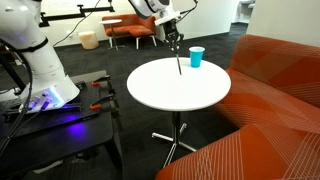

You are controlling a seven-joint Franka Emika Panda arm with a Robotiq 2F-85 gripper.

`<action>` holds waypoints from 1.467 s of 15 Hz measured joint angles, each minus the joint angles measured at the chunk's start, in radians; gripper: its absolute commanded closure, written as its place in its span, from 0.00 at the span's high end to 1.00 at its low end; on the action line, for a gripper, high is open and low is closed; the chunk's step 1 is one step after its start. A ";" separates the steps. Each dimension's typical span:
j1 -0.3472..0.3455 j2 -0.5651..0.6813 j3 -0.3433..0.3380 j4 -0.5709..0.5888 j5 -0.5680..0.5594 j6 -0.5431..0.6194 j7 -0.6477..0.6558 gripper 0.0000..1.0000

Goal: Pick the marker from the cup and put it on the table

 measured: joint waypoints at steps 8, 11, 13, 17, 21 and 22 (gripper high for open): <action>-0.008 0.017 0.000 0.013 0.070 0.000 -0.091 0.61; -0.008 0.017 -0.001 0.017 0.074 -0.001 -0.091 0.84; -0.009 0.015 -0.001 0.019 0.086 -0.001 -0.091 0.98; -0.009 -0.013 -0.002 0.015 0.121 -0.001 -0.073 1.00; -0.009 -0.092 -0.003 -0.025 0.145 0.008 -0.006 1.00; -0.010 -0.117 -0.004 -0.043 0.148 0.016 0.016 1.00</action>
